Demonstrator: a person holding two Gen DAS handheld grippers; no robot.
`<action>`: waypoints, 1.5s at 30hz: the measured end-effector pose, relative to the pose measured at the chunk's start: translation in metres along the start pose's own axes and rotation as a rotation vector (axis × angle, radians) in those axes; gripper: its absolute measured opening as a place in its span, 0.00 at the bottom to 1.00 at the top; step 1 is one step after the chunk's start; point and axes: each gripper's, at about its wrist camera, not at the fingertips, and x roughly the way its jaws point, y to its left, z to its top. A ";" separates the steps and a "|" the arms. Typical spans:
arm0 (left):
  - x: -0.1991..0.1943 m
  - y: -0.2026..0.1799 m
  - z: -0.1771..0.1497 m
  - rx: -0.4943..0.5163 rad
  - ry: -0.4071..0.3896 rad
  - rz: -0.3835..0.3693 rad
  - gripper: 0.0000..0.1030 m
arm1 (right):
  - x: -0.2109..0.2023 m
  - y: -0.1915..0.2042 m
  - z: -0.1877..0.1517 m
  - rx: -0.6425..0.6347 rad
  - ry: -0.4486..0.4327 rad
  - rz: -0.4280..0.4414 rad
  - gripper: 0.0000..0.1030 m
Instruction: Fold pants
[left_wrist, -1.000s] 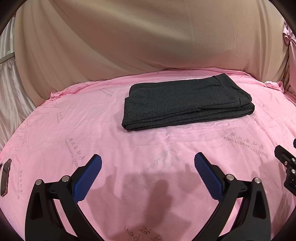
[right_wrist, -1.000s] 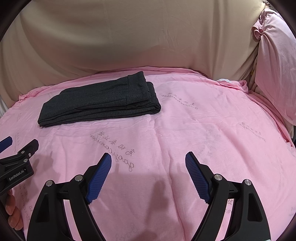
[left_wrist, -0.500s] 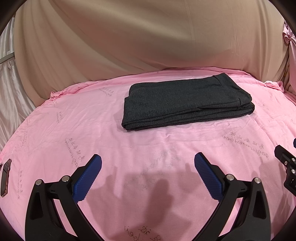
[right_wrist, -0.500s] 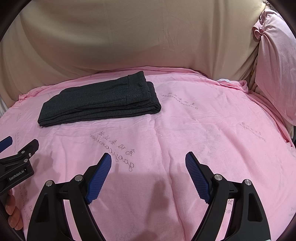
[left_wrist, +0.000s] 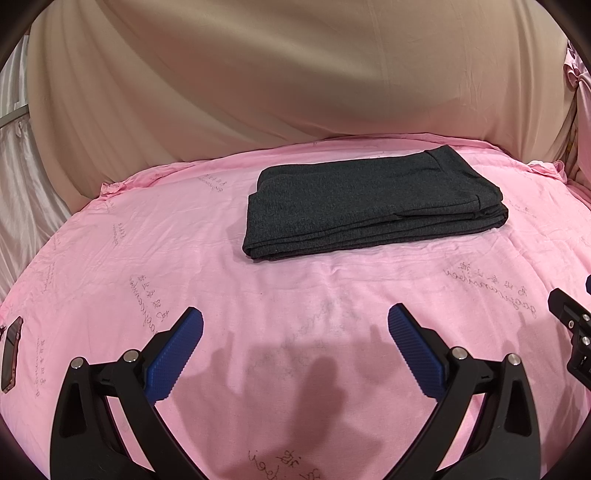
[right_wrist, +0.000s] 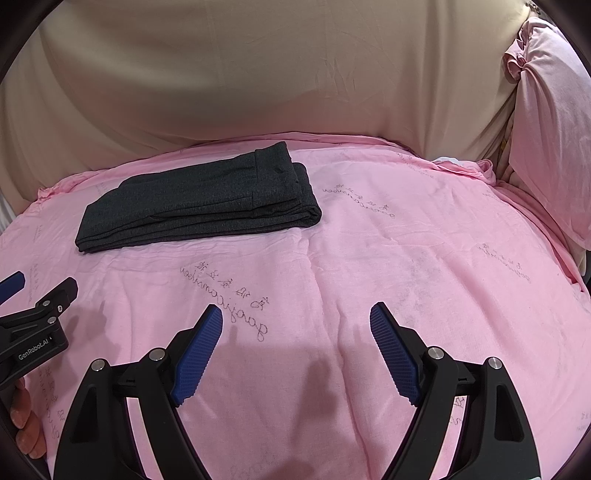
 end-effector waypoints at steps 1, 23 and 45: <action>0.000 0.000 0.000 0.000 0.000 0.000 0.95 | 0.000 0.000 0.000 0.000 0.000 0.000 0.78; -0.001 0.001 0.000 -0.001 -0.003 -0.020 0.95 | 0.000 0.000 0.000 0.000 0.000 -0.001 0.78; -0.001 0.002 0.000 0.002 -0.004 -0.020 0.95 | 0.001 -0.001 0.001 -0.002 0.001 0.003 0.78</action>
